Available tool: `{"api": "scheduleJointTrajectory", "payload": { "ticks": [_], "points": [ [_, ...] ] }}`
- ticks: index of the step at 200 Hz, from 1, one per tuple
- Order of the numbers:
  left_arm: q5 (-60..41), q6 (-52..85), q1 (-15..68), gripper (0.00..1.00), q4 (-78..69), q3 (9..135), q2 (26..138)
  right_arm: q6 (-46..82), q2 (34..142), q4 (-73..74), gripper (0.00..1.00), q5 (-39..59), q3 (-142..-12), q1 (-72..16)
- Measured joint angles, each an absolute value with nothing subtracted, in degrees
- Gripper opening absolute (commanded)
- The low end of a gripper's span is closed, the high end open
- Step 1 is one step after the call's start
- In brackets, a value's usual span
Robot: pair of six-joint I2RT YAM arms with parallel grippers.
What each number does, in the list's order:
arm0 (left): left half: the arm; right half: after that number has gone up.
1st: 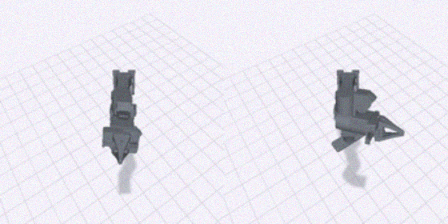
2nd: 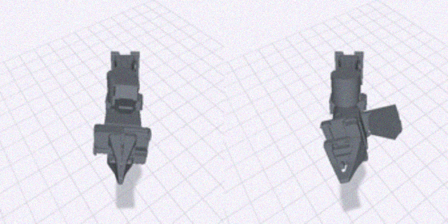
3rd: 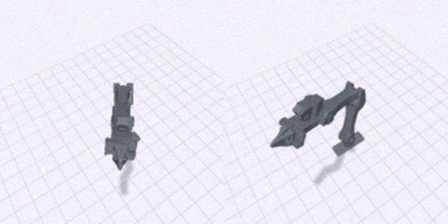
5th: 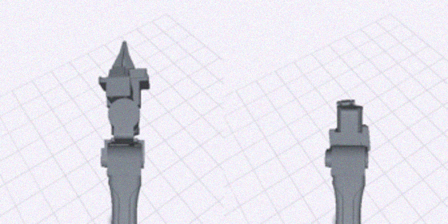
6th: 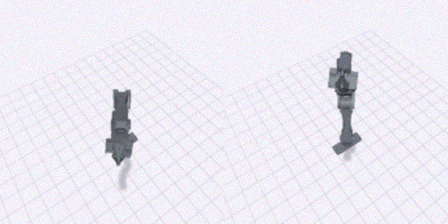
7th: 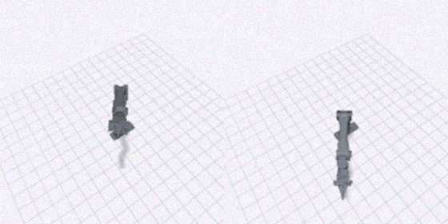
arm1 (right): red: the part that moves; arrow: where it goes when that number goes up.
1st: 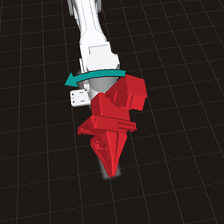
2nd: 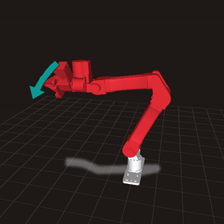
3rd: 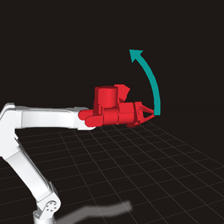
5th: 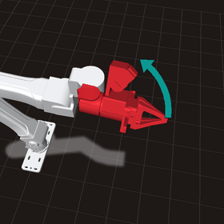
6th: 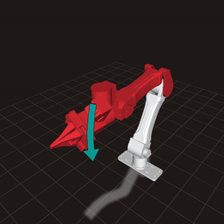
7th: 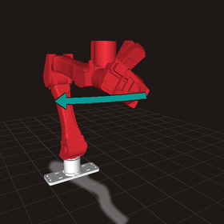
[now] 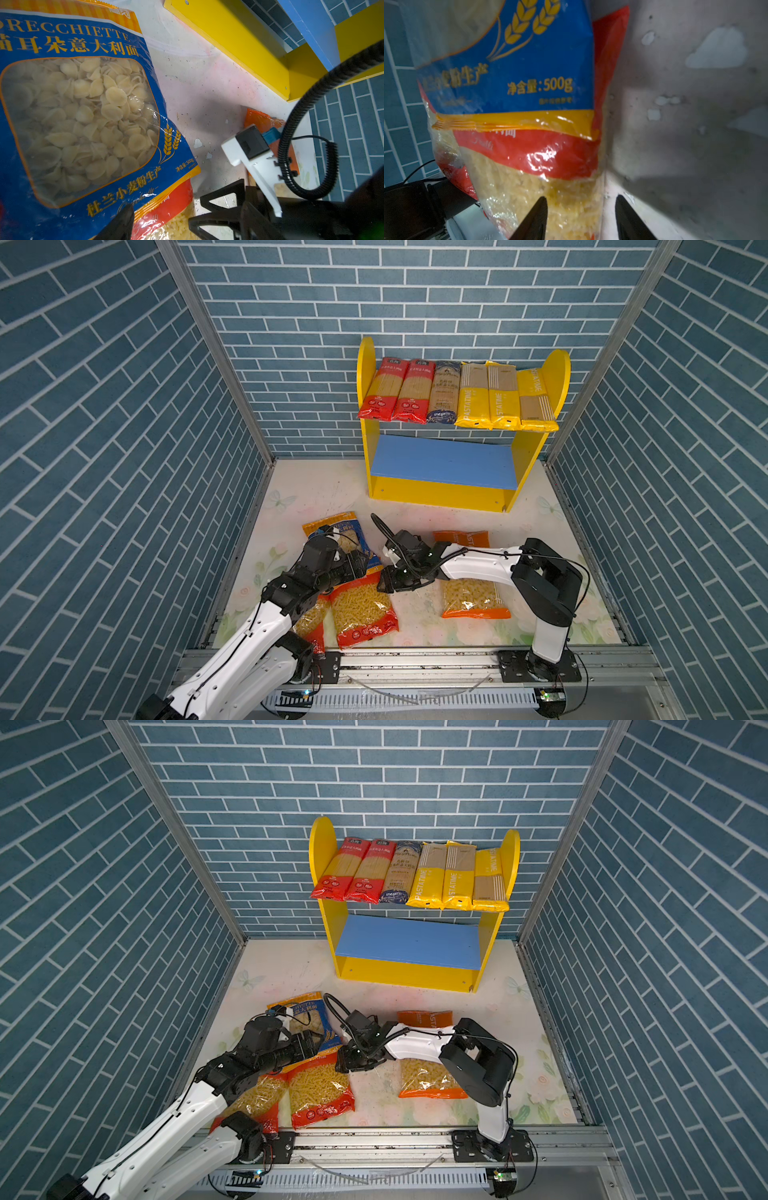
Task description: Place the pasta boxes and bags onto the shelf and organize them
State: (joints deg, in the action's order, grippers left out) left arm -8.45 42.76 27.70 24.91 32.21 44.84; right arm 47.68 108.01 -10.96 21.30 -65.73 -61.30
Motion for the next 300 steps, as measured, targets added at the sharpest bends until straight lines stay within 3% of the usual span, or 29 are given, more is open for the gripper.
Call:
{"api": "scheduleJointTrajectory", "payload": {
  "ticks": [76,106,132,184,199,223,237,258,300],
  "points": [
    [-9.2,42.7,27.7,0.82,26.3,32.2,43.7,52.2,108.4,-3.4,0.05,24.9,-63.8,-61.2],
    [-10.9,42.6,27.7,0.81,25.5,32.4,45.0,52.4,101.4,-6.0,0.01,24.7,-59.0,-59.4],
    [-12.6,42.5,27.7,0.81,23.7,33.7,48.4,48.9,91.5,-17.5,0.0,22.0,-57.8,-55.1],
    [-14.9,42.0,29.8,0.82,18.4,36.4,55.2,40.9,76.1,-39.0,0.0,8.1,-57.5,-47.0],
    [-15.0,42.0,33.0,0.81,16.2,36.7,57.9,40.6,72.6,-39.3,0.12,6.7,-54.7,-44.2],
    [-15.9,43.5,38.6,0.8,10.9,36.3,63.9,40.7,70.0,-38.7,0.39,7.5,-49.0,-39.3],
    [-16.9,45.3,41.2,0.79,6.2,35.2,67.5,41.0,68.9,-37.8,0.48,9.1,-45.7,-36.9],
    [-18.2,47.3,42.9,0.78,0.8,33.5,72.1,42.5,65.6,-35.5,0.54,12.3,-41.0,-34.7],
    [-20.1,50.4,45.1,0.72,-10.1,33.1,81.8,45.8,60.8,-28.8,0.54,17.1,-34.1,-34.4]
  ]
}}
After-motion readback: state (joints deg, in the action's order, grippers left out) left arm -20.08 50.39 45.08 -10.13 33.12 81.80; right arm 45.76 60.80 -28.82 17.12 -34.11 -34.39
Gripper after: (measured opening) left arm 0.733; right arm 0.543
